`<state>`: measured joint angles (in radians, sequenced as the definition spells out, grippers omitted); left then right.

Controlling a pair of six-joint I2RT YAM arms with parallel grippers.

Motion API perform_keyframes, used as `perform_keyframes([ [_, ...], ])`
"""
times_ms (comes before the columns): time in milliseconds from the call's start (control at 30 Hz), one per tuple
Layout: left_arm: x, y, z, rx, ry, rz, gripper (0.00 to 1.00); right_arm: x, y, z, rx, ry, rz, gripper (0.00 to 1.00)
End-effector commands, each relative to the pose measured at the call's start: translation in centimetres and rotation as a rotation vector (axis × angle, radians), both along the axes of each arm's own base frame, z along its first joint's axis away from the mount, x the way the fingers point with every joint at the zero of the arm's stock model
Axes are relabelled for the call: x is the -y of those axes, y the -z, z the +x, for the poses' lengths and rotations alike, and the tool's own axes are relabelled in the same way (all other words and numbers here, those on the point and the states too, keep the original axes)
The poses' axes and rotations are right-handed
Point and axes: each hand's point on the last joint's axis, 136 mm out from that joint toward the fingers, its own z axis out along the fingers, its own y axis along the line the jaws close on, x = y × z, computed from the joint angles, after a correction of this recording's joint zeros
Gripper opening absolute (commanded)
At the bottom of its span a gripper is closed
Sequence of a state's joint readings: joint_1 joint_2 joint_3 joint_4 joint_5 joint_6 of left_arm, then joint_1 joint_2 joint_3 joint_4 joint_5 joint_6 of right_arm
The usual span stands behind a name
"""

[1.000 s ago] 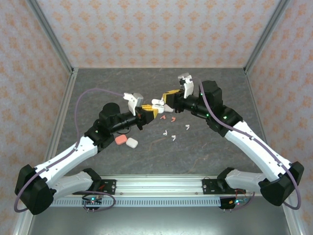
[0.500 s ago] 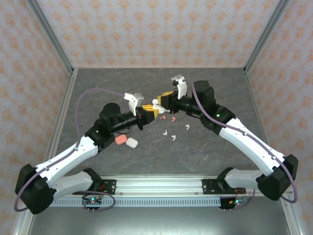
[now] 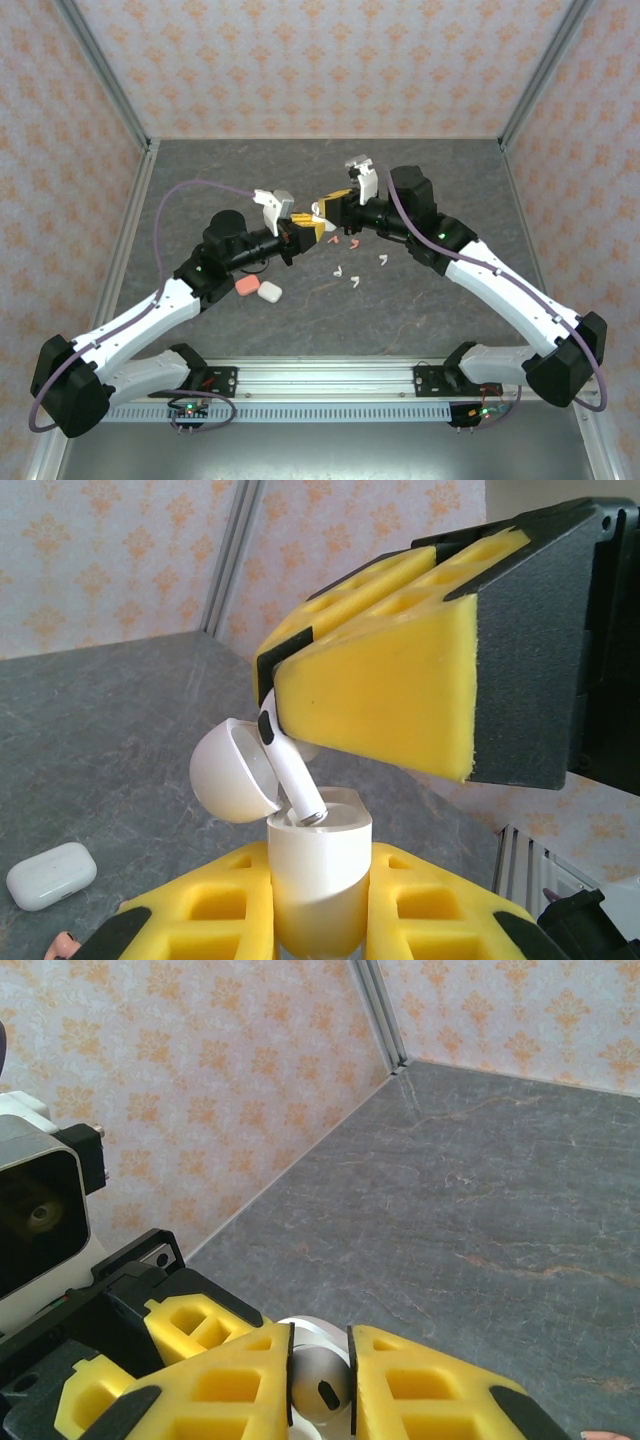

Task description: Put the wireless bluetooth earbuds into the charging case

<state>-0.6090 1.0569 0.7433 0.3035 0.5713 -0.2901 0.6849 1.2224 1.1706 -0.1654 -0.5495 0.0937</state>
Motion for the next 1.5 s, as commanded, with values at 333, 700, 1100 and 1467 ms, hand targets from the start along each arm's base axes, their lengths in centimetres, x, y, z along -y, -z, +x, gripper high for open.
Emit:
perform_keyframes([
  [333,0.2,-1.9,-0.4,0.046,0.014,-0.039,0.0,-1.2,0.8,-1.8,-0.059,-0.11,0.002,0.19],
  [700,0.1,-1.9,-0.4,0.05,0.011,-0.038,0.0,-1.1,-1.4,-2.2,-0.041,-0.122,0.018,0.37],
  [1100,-0.6,-2.0,-0.9,0.069,-0.009,-0.038,0.0,5.1,-4.7,0.5,0.021,0.192,-0.062,0.64],
  [1467,-1.3,-4.0,-1.8,0.138,-0.01,-0.081,0.0,13.0,6.5,4.1,-0.369,0.506,-0.26,0.65],
])
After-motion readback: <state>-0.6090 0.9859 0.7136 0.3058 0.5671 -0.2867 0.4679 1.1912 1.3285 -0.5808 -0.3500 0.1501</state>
